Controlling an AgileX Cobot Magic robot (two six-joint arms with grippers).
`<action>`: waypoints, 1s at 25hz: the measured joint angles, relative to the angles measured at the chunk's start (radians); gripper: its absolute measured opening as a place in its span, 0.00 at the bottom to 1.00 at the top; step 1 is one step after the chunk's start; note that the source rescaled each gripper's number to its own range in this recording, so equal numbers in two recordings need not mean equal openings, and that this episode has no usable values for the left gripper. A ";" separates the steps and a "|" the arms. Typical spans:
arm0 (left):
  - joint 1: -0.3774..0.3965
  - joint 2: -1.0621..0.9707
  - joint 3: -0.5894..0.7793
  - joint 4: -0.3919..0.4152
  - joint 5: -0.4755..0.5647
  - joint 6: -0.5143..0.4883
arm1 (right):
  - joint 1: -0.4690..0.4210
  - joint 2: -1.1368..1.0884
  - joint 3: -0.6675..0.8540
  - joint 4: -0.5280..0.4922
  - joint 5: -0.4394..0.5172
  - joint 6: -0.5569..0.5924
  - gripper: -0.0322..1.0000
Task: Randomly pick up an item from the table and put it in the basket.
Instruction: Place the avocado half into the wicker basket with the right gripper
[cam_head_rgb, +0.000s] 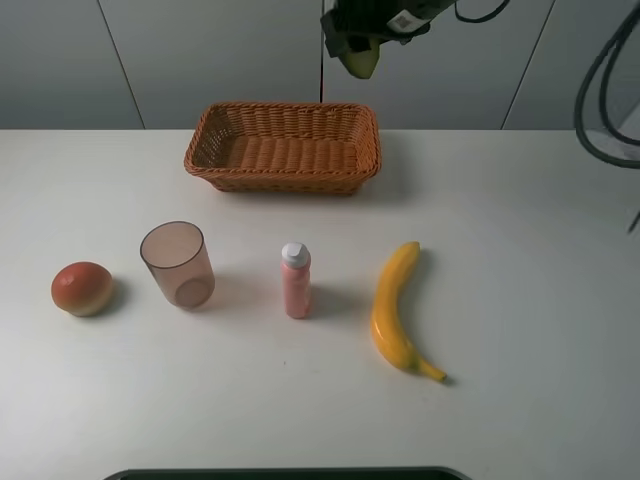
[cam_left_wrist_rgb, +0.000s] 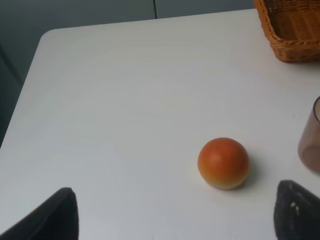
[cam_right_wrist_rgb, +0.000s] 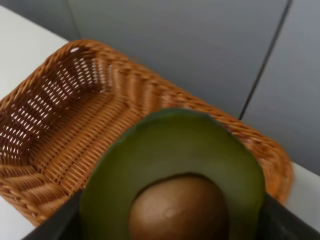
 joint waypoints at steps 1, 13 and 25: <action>0.000 0.000 0.000 0.000 0.000 0.000 | 0.007 0.050 -0.024 0.000 0.000 0.000 0.04; 0.000 0.000 0.000 0.000 0.000 0.000 | 0.030 0.325 -0.090 0.030 -0.006 0.000 0.04; 0.000 0.000 0.000 0.000 0.000 0.000 | 0.032 0.325 -0.099 0.030 -0.017 -0.006 0.96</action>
